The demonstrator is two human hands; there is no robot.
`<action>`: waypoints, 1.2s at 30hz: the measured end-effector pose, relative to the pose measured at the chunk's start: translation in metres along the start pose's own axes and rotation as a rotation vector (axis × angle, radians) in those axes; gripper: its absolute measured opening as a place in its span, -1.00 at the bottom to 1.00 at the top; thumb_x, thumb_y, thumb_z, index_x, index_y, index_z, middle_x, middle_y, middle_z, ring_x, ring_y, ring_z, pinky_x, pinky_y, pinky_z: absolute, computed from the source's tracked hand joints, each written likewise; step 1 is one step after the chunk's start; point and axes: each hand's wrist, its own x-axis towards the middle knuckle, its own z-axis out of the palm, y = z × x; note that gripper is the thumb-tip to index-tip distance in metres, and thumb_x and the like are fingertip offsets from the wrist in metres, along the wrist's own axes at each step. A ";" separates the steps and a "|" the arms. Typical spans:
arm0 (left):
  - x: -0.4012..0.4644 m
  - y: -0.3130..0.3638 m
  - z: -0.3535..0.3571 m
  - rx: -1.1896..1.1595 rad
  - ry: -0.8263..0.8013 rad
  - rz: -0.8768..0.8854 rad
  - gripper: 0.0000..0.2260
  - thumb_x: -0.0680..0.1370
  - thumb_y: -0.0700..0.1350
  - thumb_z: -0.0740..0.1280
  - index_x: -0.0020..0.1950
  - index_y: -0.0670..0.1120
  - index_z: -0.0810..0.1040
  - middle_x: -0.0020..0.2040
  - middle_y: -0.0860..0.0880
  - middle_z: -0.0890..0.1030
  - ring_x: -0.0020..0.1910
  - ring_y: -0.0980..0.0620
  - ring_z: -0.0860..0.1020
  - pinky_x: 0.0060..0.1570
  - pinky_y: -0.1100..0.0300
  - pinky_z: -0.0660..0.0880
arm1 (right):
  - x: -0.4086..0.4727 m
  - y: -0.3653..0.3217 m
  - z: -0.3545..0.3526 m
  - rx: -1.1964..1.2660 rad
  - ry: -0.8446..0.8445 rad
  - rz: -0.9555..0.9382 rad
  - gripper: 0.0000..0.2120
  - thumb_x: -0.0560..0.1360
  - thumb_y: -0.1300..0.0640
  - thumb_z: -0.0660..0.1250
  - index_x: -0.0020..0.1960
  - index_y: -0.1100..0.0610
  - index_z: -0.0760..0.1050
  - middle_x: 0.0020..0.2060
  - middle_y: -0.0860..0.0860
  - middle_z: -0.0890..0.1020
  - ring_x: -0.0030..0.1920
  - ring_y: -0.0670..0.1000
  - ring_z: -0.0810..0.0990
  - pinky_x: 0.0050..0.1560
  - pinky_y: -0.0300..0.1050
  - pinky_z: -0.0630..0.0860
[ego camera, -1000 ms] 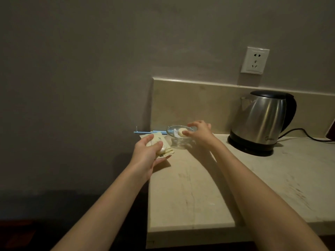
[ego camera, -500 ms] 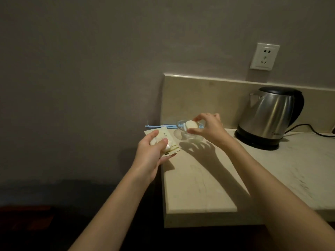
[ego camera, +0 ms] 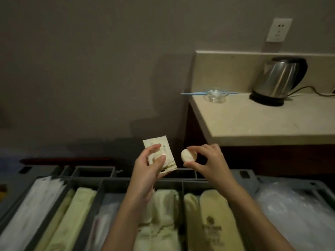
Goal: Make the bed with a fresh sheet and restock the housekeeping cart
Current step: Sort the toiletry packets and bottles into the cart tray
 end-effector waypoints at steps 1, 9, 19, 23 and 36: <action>-0.017 -0.007 -0.018 0.038 -0.013 -0.010 -0.76 0.56 -0.28 0.31 0.13 0.02 0.55 0.06 -0.08 0.62 -0.09 0.02 0.66 -0.18 0.15 0.62 | -0.018 -0.014 0.010 -0.012 0.003 0.002 -0.55 0.32 -0.06 0.49 0.18 -0.01 0.57 -0.15 -0.24 0.48 0.00 -0.07 0.34 0.10 0.03 0.38; -0.125 -0.038 -0.149 0.104 -0.093 -0.107 -0.78 0.55 -0.24 0.33 0.13 0.02 0.56 0.10 -0.08 0.61 -0.03 -0.01 0.65 -0.17 0.16 0.60 | -0.159 -0.119 0.085 0.007 0.065 0.110 -0.64 0.29 -0.07 0.49 0.07 -0.04 0.63 -0.06 -0.15 0.65 -0.05 -0.10 0.41 0.03 -0.01 0.43; -0.219 -0.038 -0.262 0.121 -0.143 -0.112 -0.77 0.54 -0.24 0.34 0.12 0.05 0.54 0.25 -0.05 0.48 0.10 -0.02 0.59 -0.05 0.11 0.62 | -0.277 -0.217 0.137 0.142 -0.038 0.408 -0.49 0.36 0.08 0.50 0.27 -0.06 0.47 0.03 -0.13 0.41 0.12 -0.07 0.44 0.17 -0.23 0.37; -0.245 -0.046 -0.272 0.120 -0.172 -0.121 -0.76 0.53 -0.25 0.35 0.13 0.04 0.53 0.24 -0.07 0.48 0.09 -0.04 0.58 -0.11 0.14 0.62 | -0.314 -0.226 0.154 0.006 -0.137 0.396 -0.50 0.35 0.02 0.51 0.25 -0.04 0.48 0.08 -0.07 0.44 0.14 -0.10 0.36 0.11 -0.31 0.29; -0.283 -0.071 -0.271 0.136 -0.183 -0.105 -0.76 0.51 -0.23 0.39 0.08 0.07 0.54 0.19 -0.05 0.52 0.12 -0.03 0.57 0.03 0.03 0.60 | -0.389 -0.237 0.144 -0.126 -0.195 0.390 -0.55 0.28 -0.04 0.54 0.13 -0.07 0.52 0.45 -0.11 0.15 0.44 -0.01 -0.04 0.43 0.04 0.11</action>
